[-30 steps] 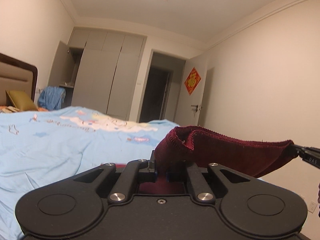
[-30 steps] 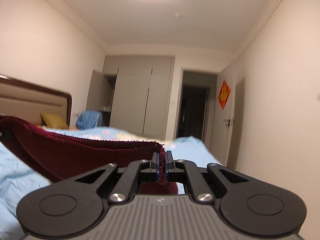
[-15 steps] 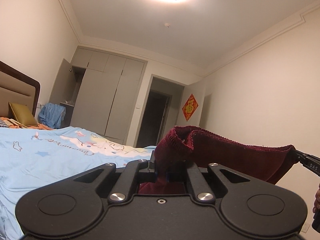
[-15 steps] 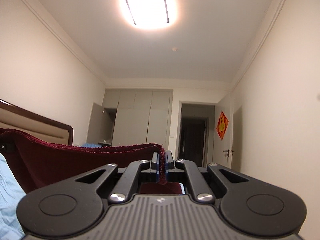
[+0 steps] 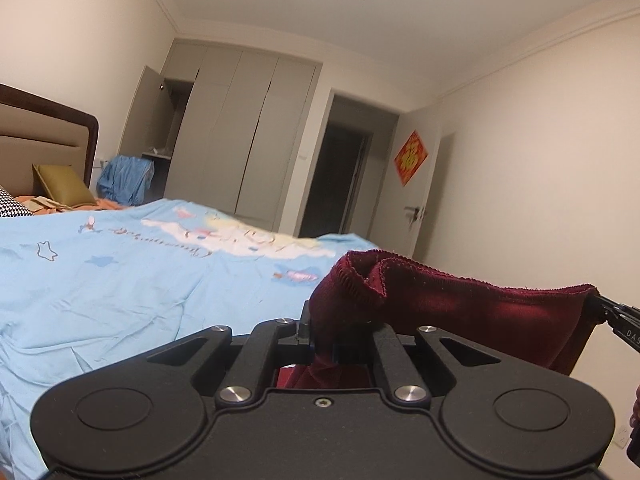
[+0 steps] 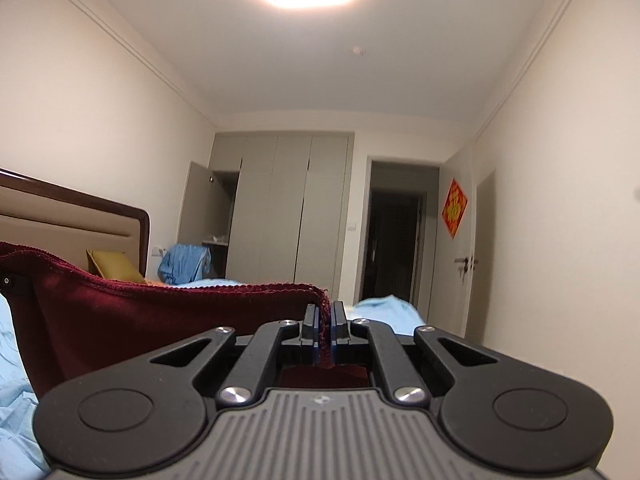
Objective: Fold small clothes
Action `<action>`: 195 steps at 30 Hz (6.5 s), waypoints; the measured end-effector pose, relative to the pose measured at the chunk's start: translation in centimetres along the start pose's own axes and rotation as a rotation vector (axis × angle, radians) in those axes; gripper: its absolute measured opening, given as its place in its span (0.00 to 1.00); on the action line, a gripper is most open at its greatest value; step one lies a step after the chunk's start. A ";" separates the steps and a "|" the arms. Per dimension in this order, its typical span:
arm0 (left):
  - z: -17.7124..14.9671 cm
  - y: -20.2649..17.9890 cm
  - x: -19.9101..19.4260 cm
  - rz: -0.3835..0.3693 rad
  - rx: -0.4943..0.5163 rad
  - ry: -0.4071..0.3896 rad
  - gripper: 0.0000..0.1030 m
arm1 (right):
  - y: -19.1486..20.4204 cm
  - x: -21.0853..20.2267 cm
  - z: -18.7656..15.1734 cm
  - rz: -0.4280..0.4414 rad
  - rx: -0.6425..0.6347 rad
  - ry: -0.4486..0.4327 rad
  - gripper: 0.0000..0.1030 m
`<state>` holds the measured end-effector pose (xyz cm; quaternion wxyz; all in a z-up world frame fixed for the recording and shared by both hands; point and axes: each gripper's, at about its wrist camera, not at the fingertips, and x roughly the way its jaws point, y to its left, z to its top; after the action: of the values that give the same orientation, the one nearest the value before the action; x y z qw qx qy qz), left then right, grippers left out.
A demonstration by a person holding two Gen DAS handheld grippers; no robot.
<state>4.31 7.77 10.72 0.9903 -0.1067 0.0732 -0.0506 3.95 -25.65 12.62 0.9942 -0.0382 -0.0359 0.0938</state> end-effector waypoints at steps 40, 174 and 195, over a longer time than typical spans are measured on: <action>-6.0 7.6 27.5 0.180 -0.090 0.436 0.07 | 1.1 26.9 -14.4 -0.030 0.059 0.465 0.06; -12.5 10.1 13.4 0.195 -0.541 0.465 0.28 | 9.5 11.9 -19.5 0.164 0.036 0.583 1.00; -5.8 -2.6 15.8 -0.026 -0.053 0.399 0.15 | 1.0 6.7 -15.4 -0.083 0.052 0.505 1.00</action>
<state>18.76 2.22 3.58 0.9522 -0.1214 0.2681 -0.0816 11.55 -24.49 -2.36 0.9753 -0.0335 0.2146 0.0411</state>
